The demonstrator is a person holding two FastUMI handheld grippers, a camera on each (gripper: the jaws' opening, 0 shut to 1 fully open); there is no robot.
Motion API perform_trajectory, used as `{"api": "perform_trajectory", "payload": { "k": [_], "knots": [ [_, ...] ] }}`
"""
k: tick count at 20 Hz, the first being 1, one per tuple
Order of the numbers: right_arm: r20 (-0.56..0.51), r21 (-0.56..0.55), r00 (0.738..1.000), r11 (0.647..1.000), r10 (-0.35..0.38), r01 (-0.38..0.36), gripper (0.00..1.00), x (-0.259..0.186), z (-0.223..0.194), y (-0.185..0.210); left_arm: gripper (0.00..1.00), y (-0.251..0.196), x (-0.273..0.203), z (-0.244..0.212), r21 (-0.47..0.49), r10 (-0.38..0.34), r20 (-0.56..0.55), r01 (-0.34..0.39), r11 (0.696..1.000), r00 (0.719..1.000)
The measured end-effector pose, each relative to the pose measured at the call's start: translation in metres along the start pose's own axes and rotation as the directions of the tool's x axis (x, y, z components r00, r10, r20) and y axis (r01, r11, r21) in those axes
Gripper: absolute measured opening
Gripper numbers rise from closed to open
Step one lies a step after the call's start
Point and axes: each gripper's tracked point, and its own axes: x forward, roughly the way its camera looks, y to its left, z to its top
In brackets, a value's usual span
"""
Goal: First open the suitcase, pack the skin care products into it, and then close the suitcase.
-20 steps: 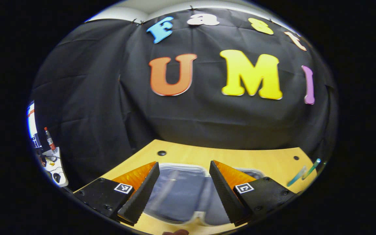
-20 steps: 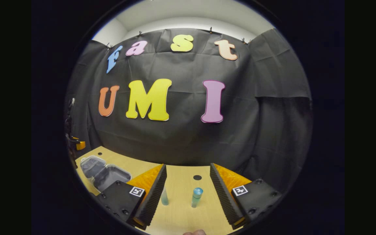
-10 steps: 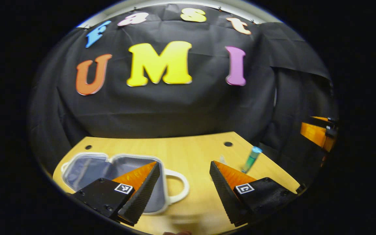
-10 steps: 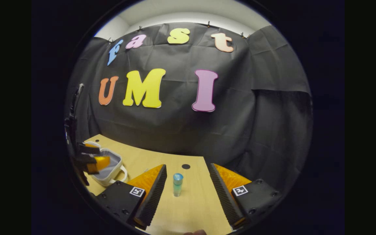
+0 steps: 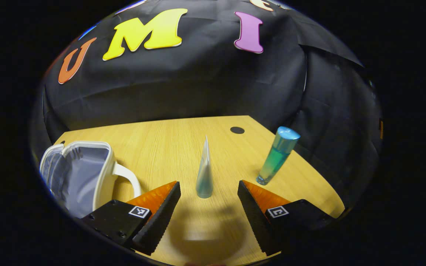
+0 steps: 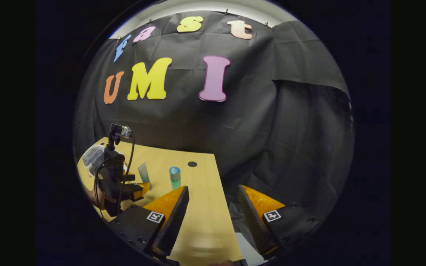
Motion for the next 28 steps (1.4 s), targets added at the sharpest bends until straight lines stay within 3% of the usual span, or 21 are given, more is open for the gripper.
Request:
{"api": "perform_trajectory", "payload": {
  "k": [4, 6, 9, 12, 13, 17, 18, 19, 20, 28],
  "knots": [
    [-0.033, 0.021, 0.999, 1.0, 0.003, -0.003, 0.79, 0.016, -0.01, -0.007, 0.96, 0.004, 0.033, -0.007, 0.028, 0.023, -0.026, -0.022, 0.999, 0.999],
    [-0.034, 0.026, 0.999, 0.999, 0.023, -0.022, 0.79, 0.023, -0.011, -0.003, 0.89, 0.007, 0.04, -0.006, 0.029, 0.032, -0.032, -0.031, 0.999, 0.999],
    [-0.03, 0.031, 0.998, 0.998, 0.059, -0.058, 0.78, 0.042, -0.011, 0.009, 0.66, 0.012, 0.048, -0.016, 0.029, 0.051, -0.071, -0.049, 0.998, 0.996],
    [-0.031, 0.024, 0.993, 0.993, 0.115, -0.115, 0.79, 0.064, -0.015, 0.026, 0.54, 0.019, 0.049, -0.02, 0.035, 0.067, -0.085, -0.064, 0.997, 0.994],
    [-0.038, 0.024, 0.989, 0.989, 0.144, -0.143, 0.79, 0.071, -0.02, 0.034, 0.42, 0.019, 0.049, -0.018, 0.033, 0.066, -0.085, -0.063, 0.997, 0.994],
    [-0.053, 0.008, 0.968, 0.969, 0.246, -0.246, 0.78, 0.089, -0.035, 0.065, 0.4, 0.016, 0.03, -0.009, 0.003, 0.042, -0.082, -0.042, 0.999, 0.996],
    [-0.057, -0.002, 0.964, 0.966, 0.259, -0.26, 0.78, 0.096, -0.039, 0.074, 0.46, 0.016, 0.021, -0.001, -0.002, 0.037, -0.068, -0.038, 0.999, 0.997],
    [-0.058, -0.005, 0.959, 0.961, 0.276, -0.276, 0.79, 0.104, -0.042, 0.085, 0.46, 0.017, 0.01, 0.005, 0.003, 0.037, -0.063, -0.037, 0.999, 0.997],
    [-0.061, -0.002, 0.956, 0.958, 0.286, -0.287, 0.79, 0.113, -0.046, 0.094, 0.39, 0.019, -0.002, 0.009, 0.008, 0.036, -0.065, -0.036, 0.999, 0.997],
    [-0.091, 0.101, 0.944, 0.946, 0.316, -0.307, 0.78, 0.18, -0.07, 0.145, 0.39, 0.071, -0.091, 0.045, -0.066, 0.112, -0.049, -0.115, 0.991, 0.993]
  ]
}}
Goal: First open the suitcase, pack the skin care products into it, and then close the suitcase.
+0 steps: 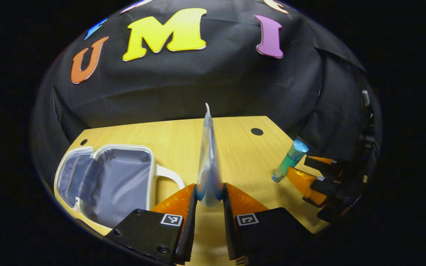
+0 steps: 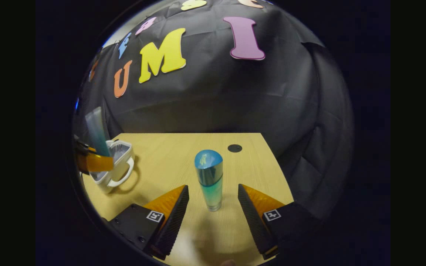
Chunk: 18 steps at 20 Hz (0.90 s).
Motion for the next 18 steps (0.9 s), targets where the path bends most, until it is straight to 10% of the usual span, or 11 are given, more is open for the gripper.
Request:
{"api": "perform_trajectory", "payload": {
  "k": [7, 12, 18],
  "knots": [
    [-0.039, 0.028, 0.998, 0.999, -0.043, 0.044, 0.43, 0.036, -0.013, 0.0, 0.39, 0.106, -0.05, 0.01, -0.072, 0.163, 0.015, -0.161, 0.984, 0.987],
    [-0.074, 0.053, 0.993, 0.994, -0.09, 0.094, 0.36, 0.021, -0.007, -0.003, 0.39, 0.175, -0.067, 0.004, -0.064, 0.227, 0.031, -0.225, 0.972, 0.973],
    [-0.037, 0.02, 0.994, 0.995, -0.098, 0.099, 0.35, -0.058, 0.041, 0.02, 0.39, 0.196, -0.044, -0.025, -0.059, 0.128, -0.001, -0.128, 0.99, 0.992]
  ]
}}
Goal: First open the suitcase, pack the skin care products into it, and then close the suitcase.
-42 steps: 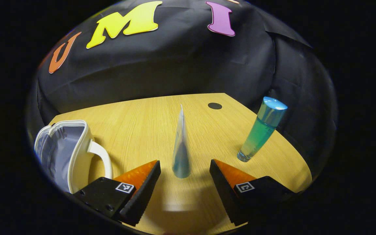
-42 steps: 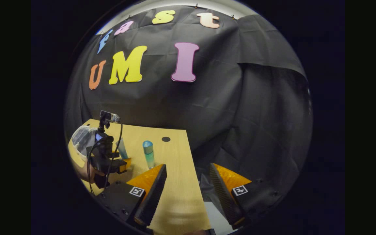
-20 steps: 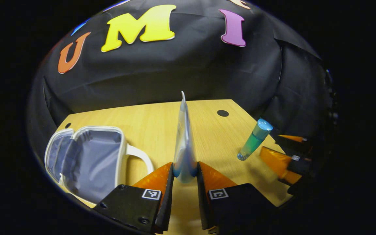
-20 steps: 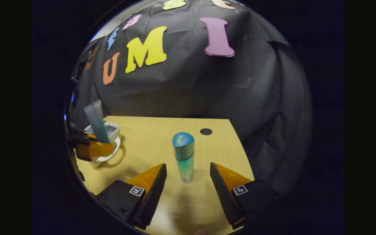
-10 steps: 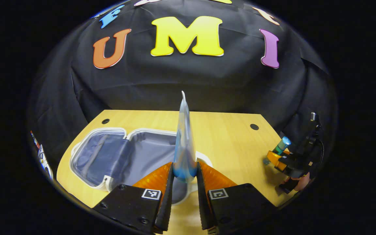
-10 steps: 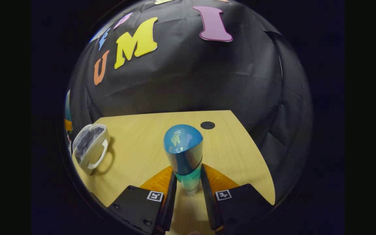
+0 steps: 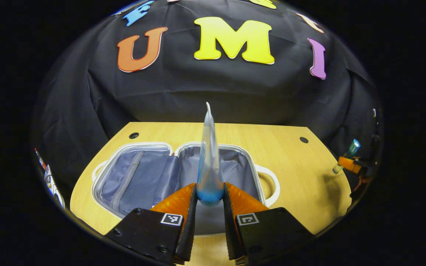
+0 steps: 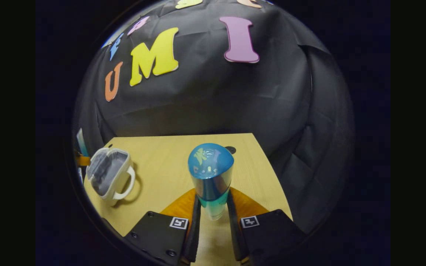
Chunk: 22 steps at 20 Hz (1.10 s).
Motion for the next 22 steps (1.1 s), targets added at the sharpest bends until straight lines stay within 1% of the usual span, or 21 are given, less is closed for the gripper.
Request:
{"api": "perform_trajectory", "payload": {
  "k": [1, 3, 4, 7, 9, 11, 12, 14, 18, 19, 22],
  "knots": [
    [0.008, -0.01, 1.0, 1.0, -0.002, 0.002, 0.31, -0.016, 0.007, 0.007, 0.39, 0.0, 0.009, -0.008, -0.003, -0.022, -0.006, 0.022, 1.0, 1.0],
    [0.016, -0.029, 1.0, 1.0, 0.008, -0.007, 0.31, -0.049, 0.02, 0.024, 0.39, 0.001, 0.03, -0.025, -0.019, -0.053, -0.031, 0.053, 0.998, 0.998],
    [0.013, -0.028, 1.0, 1.0, 0.015, -0.015, 0.35, -0.063, 0.025, 0.034, 0.39, 0.004, 0.039, -0.036, -0.026, -0.062, -0.055, 0.06, 0.998, 0.997],
    [0.012, 0.017, 0.999, 0.999, 0.03, -0.031, 0.34, -0.098, 0.034, 0.061, 0.39, 0.009, 0.057, -0.066, -0.069, -0.09, -0.145, 0.08, 0.994, 0.985],
    [0.021, 0.03, 0.999, 0.999, 0.034, -0.035, 0.35, -0.111, 0.038, 0.075, 0.39, 0.018, 0.065, -0.083, -0.063, -0.075, -0.219, 0.062, 0.996, 0.973],
    [0.035, 0.019, 0.999, 0.999, 0.04, -0.041, 0.34, -0.117, 0.041, 0.086, 0.39, 0.024, 0.069, -0.096, -0.051, -0.061, -0.307, 0.048, 0.998, 0.95],
    [0.041, 0.019, 0.998, 0.999, 0.043, -0.044, 0.34, -0.117, 0.043, 0.09, 0.39, 0.024, 0.072, -0.101, -0.055, -0.066, -0.345, 0.05, 0.997, 0.936],
    [0.049, 0.034, 0.998, 0.998, 0.047, -0.049, 0.35, -0.119, 0.044, 0.097, 0.39, 0.026, 0.079, -0.098, -0.045, -0.055, -0.374, 0.042, 0.998, 0.926],
    [0.055, 0.051, 0.997, 0.997, 0.051, -0.054, 0.34, -0.119, 0.042, 0.102, 0.39, 0.027, 0.092, -0.09, 0.033, -0.009, -0.427, 0.026, 0.999, 0.904],
    [0.054, 0.053, 0.997, 0.997, 0.054, -0.057, 0.34, -0.12, 0.041, 0.103, 0.39, 0.026, 0.093, -0.088, 0.044, 0.003, -0.433, 0.017, 0.999, 0.902],
    [0.054, 0.059, 0.997, 0.996, 0.061, -0.064, 0.34, -0.121, 0.042, 0.103, 0.39, 0.026, 0.099, -0.084, 0.056, 0.032, -0.469, -0.007, 0.998, 0.882]
  ]
}}
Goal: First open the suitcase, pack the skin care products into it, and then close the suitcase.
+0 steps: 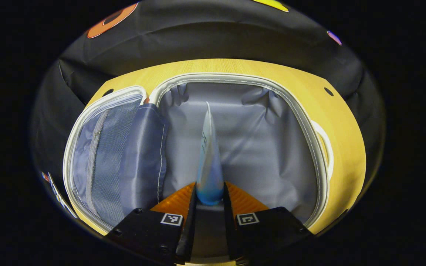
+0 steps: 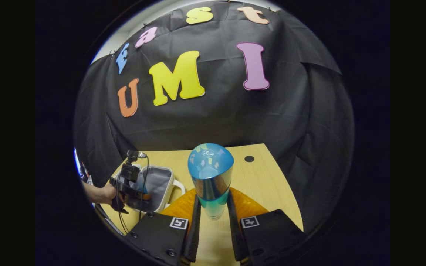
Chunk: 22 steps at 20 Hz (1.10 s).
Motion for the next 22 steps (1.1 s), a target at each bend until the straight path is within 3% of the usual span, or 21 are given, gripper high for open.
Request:
{"api": "perform_trajectory", "payload": {
  "k": [7, 10, 11, 12, 14, 18, 22],
  "knots": [
    [0.0, 0.007, 1.0, 1.0, 0.015, -0.015, 0.35, -0.007, -0.004, -0.006, 0.42, 0.002, 0.007, 0.0, 0.05, 0.044, -0.096, -0.039, 0.998, 0.994],
    [-0.003, 0.0, 1.0, 1.0, 0.016, -0.016, 0.34, -0.009, -0.006, -0.009, 0.44, -0.001, 0.006, -0.002, 0.011, 0.024, -0.093, -0.023, 1.0, 0.995],
    [-0.005, -0.001, 1.0, 1.0, 0.017, -0.017, 0.34, -0.009, -0.007, -0.009, 0.53, -0.002, 0.006, -0.003, -0.002, 0.018, -0.094, -0.018, 1.0, 0.995],
    [-0.009, -0.01, 1.0, 1.0, 0.026, -0.026, 0.34, -0.008, -0.008, -0.006, 0.45, -0.003, 0.004, -0.004, -0.018, 0.008, -0.089, -0.01, 1.0, 0.996],
    [-0.021, -0.028, 0.998, 0.998, 0.06, -0.061, 0.34, -0.002, -0.009, 0.01, 0.47, -0.01, -0.004, -0.003, -0.074, -0.041, -0.056, 0.036, 0.997, 0.998],
    [-0.064, -0.072, 0.981, 0.979, 0.185, -0.189, 0.35, 0.022, -0.014, 0.078, 0.92, -0.013, -0.05, 0.01, -0.157, -0.112, 0.103, 0.127, 0.979, 0.988],
    [-0.152, -0.046, 0.931, 0.938, 0.332, -0.342, 0.35, 0.072, -0.032, 0.178, 0.96, 0.024, -0.119, 0.02, -0.182, -0.056, 0.344, 0.125, 0.975, 0.937]
  ]
}}
